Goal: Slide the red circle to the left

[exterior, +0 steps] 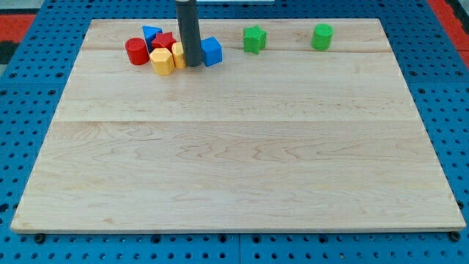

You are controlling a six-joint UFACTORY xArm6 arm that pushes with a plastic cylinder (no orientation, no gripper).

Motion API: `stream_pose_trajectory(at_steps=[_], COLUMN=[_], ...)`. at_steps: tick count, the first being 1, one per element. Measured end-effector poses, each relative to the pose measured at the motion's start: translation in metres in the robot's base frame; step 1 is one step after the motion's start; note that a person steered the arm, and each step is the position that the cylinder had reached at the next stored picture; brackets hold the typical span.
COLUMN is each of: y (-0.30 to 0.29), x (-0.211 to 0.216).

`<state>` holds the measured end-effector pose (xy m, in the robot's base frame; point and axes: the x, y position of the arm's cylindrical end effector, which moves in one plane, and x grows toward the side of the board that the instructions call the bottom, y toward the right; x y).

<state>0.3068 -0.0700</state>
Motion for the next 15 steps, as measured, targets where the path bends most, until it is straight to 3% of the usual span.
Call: stream_pose_trajectory(at_steps=[7,10,11,15], y=[0.043,0.012,-0.026,-0.028], x=[-0.019,0.012,0.01,-0.014])
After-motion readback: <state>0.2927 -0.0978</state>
